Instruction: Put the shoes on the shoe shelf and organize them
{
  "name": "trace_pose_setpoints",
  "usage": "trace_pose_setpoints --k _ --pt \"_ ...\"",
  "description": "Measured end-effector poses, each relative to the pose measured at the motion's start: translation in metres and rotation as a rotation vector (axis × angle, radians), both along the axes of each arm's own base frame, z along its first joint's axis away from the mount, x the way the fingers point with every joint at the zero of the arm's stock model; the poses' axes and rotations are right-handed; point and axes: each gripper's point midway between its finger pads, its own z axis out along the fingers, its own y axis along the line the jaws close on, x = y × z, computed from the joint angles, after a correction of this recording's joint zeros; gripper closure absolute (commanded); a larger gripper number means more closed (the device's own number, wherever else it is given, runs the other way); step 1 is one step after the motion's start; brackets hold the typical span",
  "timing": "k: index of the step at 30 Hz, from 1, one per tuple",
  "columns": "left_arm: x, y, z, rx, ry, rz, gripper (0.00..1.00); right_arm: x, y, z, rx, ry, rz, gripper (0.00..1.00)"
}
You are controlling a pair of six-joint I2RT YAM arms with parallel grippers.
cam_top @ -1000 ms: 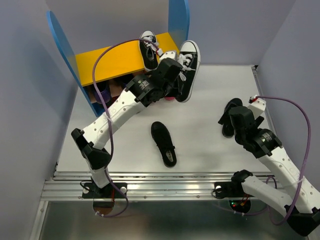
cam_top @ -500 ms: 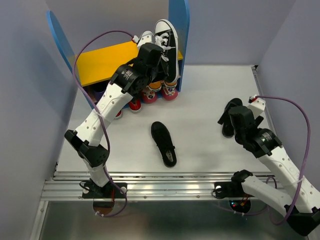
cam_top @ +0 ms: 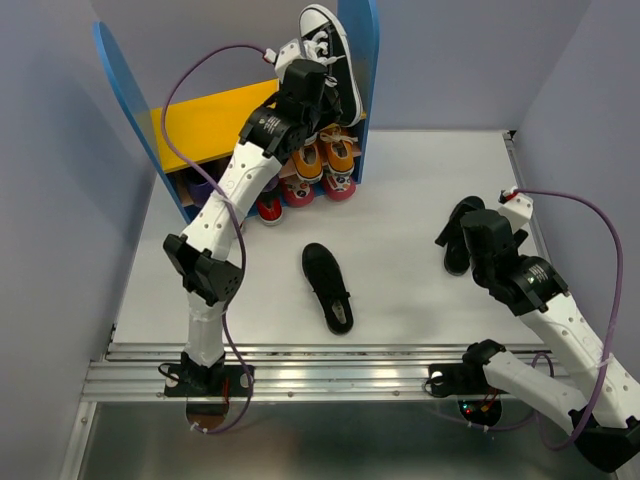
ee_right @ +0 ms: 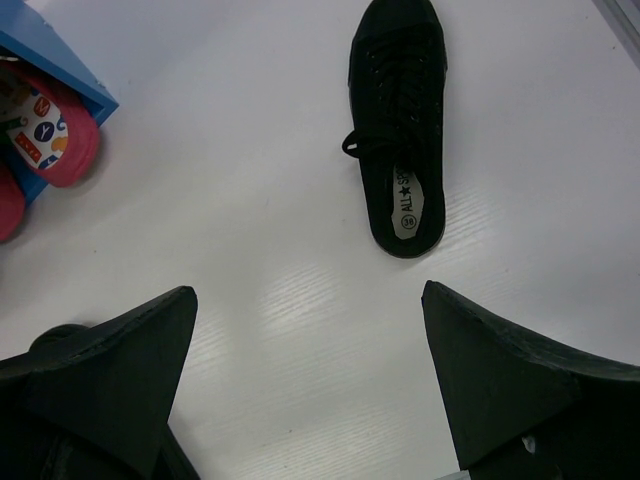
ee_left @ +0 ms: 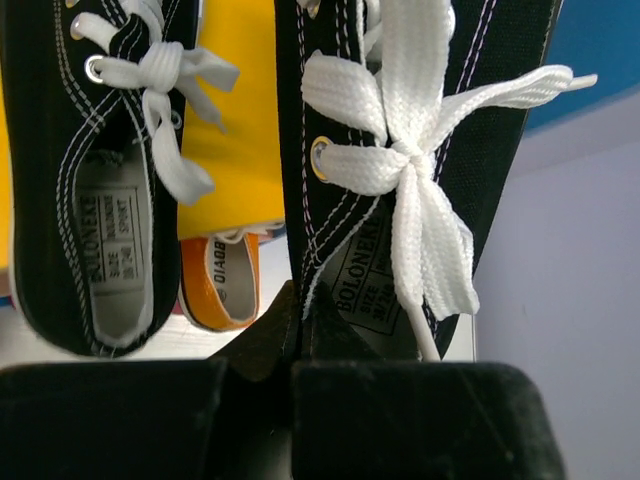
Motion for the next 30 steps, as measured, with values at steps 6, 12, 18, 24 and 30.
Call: trace_pose_setpoints --k 6,12,18,24,30 --pt "0.033 -0.001 -0.033 0.030 0.038 0.019 1.00 -0.001 0.001 -0.001 0.005 0.003 0.003 0.00" --pt "0.051 0.008 -0.055 0.061 0.068 0.016 1.00 -0.002 0.002 -0.002 0.008 0.011 0.011 0.00" --pt "0.056 0.016 -0.056 0.063 0.074 0.003 1.00 -0.003 0.003 -0.001 0.016 0.009 0.018 0.00" --pt "0.054 0.014 -0.057 0.068 0.076 -0.019 1.00 -0.003 0.004 -0.002 0.021 0.013 0.021 0.00" --pt "0.053 0.011 -0.057 0.065 0.079 -0.040 0.86 -0.003 0.005 -0.002 0.029 0.012 0.021 0.00"
